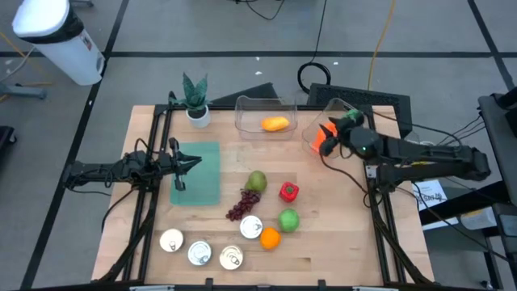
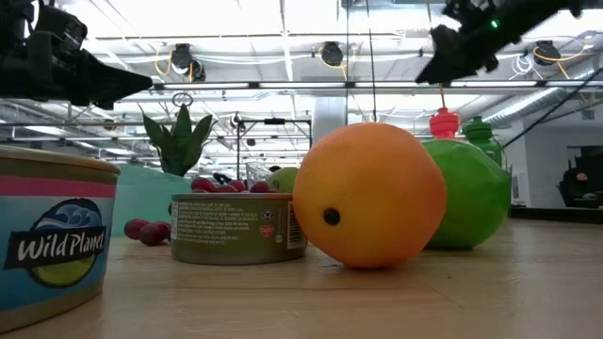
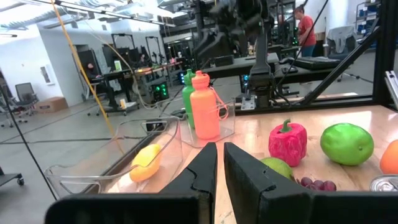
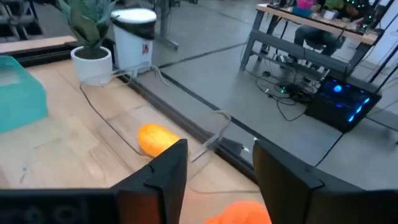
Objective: Pick & Place Food Item
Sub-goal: Put the blue pink tuna can into the green bin
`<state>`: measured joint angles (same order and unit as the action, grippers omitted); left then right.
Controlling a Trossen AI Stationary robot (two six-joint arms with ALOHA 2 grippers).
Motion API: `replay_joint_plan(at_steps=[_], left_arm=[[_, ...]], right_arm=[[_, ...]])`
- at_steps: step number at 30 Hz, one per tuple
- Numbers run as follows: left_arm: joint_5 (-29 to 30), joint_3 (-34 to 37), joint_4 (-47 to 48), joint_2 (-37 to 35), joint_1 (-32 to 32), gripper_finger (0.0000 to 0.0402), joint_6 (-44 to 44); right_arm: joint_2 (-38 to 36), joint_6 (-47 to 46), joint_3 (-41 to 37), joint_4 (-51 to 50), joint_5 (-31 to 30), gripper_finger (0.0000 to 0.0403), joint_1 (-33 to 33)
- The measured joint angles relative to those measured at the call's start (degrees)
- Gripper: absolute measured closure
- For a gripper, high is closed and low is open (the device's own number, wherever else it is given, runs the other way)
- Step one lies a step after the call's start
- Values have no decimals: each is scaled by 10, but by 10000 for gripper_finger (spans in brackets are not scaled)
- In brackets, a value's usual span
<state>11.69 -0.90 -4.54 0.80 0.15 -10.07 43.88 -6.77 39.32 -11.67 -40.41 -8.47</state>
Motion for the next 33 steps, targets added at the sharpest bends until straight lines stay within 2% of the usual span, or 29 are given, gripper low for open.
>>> replay_joint_plan(at_steps=[5,12,21,29,33], left_arm=[[0,0,0,0,0,360,0],[0,0,0,0,0,360,0],[0,0,0,0,0,360,0],[-13,0,-21,0,0,360,6],[-36,0,-44,0,0,360,74]], right_arm=[[-55,26,-83,62,32,251,10],[-114,64,-160,143,57,280,50],[-143,143,-285,408,217,319,82],[-166,134,-332,444,279,354,87],[-167,124,-358,500,332,369,87]])
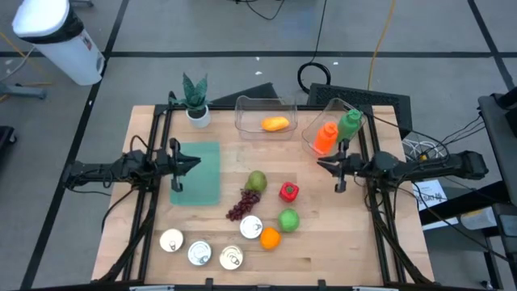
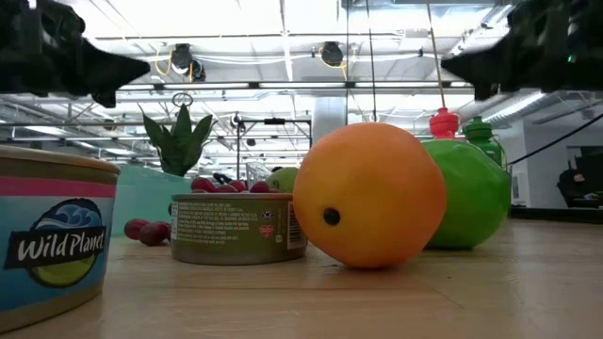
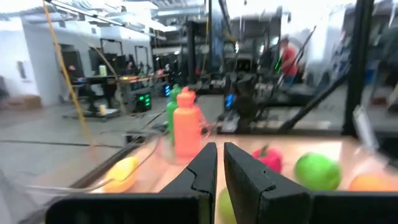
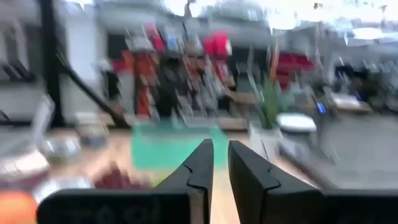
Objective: Pick & Place Food Item
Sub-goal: Put the blue pink tuna can into the green bin
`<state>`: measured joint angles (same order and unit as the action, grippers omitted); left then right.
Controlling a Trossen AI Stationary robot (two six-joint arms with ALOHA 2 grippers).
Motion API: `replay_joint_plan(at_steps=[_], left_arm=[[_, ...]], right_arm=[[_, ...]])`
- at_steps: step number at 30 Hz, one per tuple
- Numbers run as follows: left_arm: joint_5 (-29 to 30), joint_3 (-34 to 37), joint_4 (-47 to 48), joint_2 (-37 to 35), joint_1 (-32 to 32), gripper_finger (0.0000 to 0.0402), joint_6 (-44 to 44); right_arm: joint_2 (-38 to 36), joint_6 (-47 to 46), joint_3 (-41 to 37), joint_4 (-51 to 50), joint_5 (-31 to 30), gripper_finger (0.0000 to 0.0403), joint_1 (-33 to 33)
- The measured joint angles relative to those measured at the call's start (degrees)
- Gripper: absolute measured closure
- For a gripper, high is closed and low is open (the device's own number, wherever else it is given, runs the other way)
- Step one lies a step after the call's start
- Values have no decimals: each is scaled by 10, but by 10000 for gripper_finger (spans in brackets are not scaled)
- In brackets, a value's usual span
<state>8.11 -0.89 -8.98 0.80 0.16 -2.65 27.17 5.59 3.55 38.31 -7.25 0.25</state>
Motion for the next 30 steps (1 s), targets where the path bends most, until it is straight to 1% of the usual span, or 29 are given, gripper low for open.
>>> replay_joint_plan(at_steps=[2,5,7,14,21,23,25,28,30], left_arm=[[-1,0,-14,0,0,360,35],[-2,0,-20,0,0,360,68],[-2,0,-20,0,0,360,73],[-2,0,-23,0,0,360,97],[1,0,-62,12,0,356,207],[-9,-2,-105,29,1,341,233],[-24,-3,-173,57,7,315,253],[-42,-3,-260,118,26,261,258],[-49,-8,-292,163,43,223,258]], right_arm=[[-1,-1,-6,16,15,375,0],[1,0,-8,8,33,382,0],[0,0,-8,9,43,386,0],[0,0,-9,9,44,389,0],[0,0,-9,9,44,389,0],[0,0,-9,9,44,390,0],[0,0,-9,8,44,389,0],[0,0,-10,8,44,389,0],[0,0,-10,8,44,390,0]])
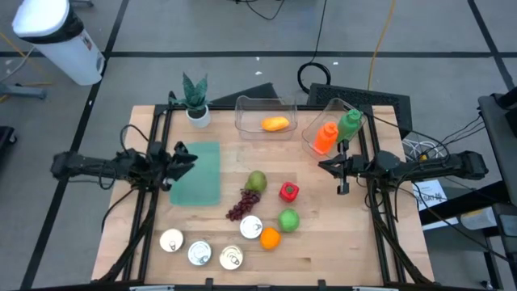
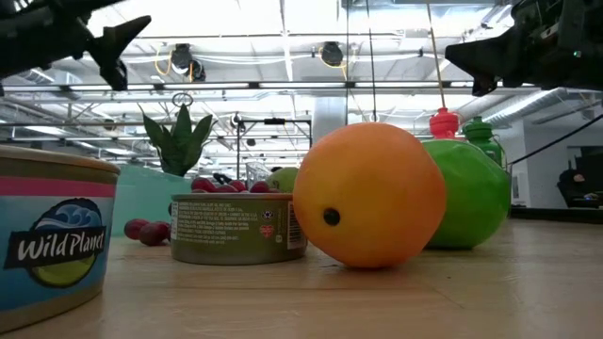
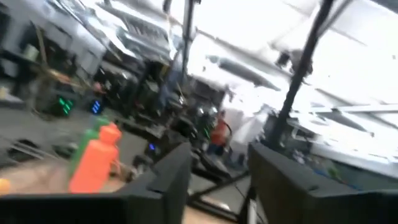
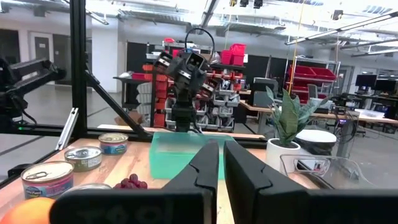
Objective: Pick & Place Food Item
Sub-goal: Put the blue pink tuna can into the green bin
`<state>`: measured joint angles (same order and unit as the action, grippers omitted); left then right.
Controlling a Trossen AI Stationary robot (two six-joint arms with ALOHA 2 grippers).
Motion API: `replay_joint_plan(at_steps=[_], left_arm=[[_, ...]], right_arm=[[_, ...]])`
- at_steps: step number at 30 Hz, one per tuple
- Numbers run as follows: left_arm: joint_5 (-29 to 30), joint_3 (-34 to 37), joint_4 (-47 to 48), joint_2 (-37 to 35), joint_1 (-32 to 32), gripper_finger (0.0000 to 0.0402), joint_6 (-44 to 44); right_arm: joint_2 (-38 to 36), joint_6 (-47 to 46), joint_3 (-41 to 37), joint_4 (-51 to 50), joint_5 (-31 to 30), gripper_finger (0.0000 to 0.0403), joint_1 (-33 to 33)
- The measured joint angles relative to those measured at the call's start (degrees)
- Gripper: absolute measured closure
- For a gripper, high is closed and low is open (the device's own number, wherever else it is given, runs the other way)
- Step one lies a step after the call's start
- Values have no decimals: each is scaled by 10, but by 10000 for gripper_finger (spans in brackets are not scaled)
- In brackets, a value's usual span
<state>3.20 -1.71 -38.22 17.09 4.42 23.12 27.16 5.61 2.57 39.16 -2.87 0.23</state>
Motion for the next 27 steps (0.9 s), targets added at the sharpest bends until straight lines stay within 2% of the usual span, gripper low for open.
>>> replay_joint_plan(at_steps=[3,6,8,11,15,18,21,24,27], left_arm=[[-14,-36,1,78,31,174,0],[-24,-102,47,163,67,146,-1],[-34,-161,116,211,87,139,0],[-36,-260,300,265,111,142,46],[-39,-369,544,325,144,155,183],[-93,-409,660,360,179,165,310],[-138,-408,701,381,226,175,455],[-141,-400,704,395,278,182,617],[-132,-399,702,416,329,187,738]], right_arm=[[0,0,0,0,0,389,0],[0,0,0,0,0,390,0],[0,0,0,0,0,390,0],[0,0,0,0,0,389,0],[0,0,0,0,0,390,0],[0,0,-1,0,0,389,0],[0,0,-1,0,0,390,0],[0,0,-1,0,0,389,0],[0,0,-1,-1,0,389,0]])
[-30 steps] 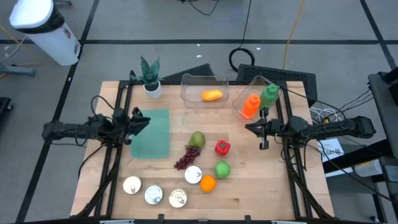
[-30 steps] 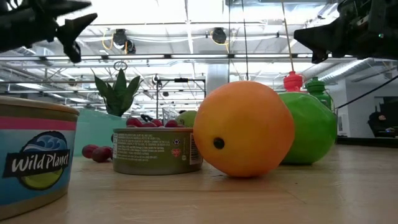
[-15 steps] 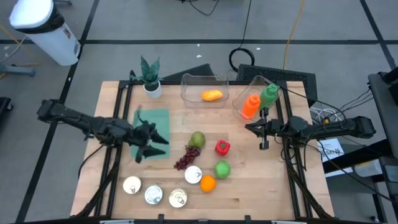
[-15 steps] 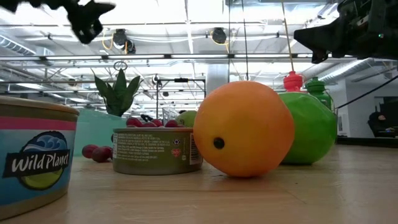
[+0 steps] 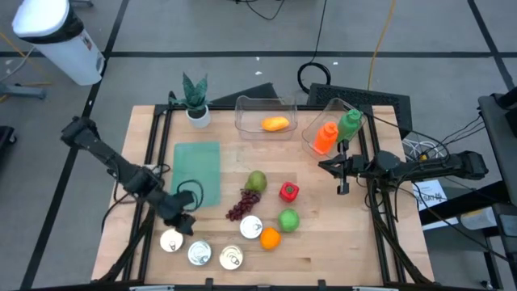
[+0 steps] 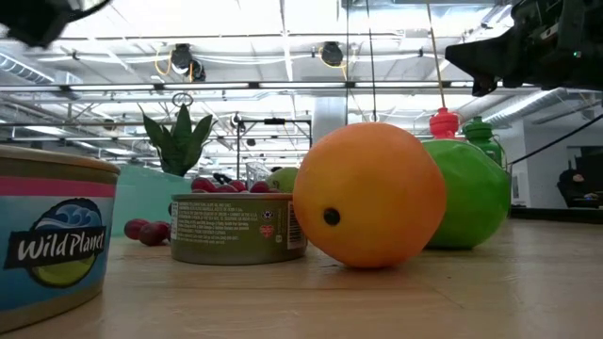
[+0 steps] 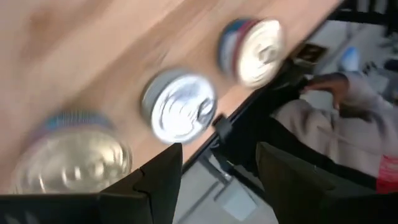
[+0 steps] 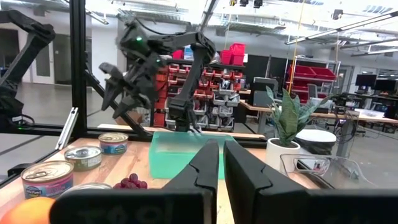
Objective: Pick & Place Food Item
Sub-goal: Put the blue pink tuna can into the green bin
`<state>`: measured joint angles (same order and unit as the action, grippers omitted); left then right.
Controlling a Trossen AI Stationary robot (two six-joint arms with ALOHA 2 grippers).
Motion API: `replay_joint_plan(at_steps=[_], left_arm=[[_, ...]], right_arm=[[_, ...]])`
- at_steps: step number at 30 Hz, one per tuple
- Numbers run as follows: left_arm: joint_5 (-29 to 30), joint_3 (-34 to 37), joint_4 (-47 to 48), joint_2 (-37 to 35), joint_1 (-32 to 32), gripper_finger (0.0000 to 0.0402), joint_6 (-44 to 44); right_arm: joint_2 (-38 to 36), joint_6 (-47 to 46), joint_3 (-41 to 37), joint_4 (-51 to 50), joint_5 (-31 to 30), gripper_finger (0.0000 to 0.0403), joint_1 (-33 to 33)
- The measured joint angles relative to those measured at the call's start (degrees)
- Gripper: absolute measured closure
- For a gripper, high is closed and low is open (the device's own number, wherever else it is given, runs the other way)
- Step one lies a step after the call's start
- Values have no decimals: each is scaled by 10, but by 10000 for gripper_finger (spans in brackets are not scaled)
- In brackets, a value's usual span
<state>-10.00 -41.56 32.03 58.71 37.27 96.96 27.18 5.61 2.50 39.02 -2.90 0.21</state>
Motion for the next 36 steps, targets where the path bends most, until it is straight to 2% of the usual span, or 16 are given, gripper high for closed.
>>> replay_joint_plan(at_steps=[5,11,16,18,22,25,28,32,36], left_arm=[[14,0,8,43,77,190,110],[11,1,103,89,134,190,243],[23,1,80,131,166,190,287],[-7,1,70,147,176,190,287],[-104,1,45,167,197,190,316],[-117,1,40,167,213,190,353],[-101,1,49,167,218,190,359],[-13,1,82,180,218,190,323],[33,-1,78,198,218,190,295]], right_arm=[[0,0,0,-1,0,389,0],[0,0,0,-1,0,390,0],[0,0,0,-1,0,390,0],[0,0,0,-1,0,389,0],[0,0,0,-1,0,389,0],[0,0,0,-1,0,389,0],[0,0,0,-1,0,389,0],[0,0,0,-1,0,390,0],[0,0,0,-2,0,390,0]])
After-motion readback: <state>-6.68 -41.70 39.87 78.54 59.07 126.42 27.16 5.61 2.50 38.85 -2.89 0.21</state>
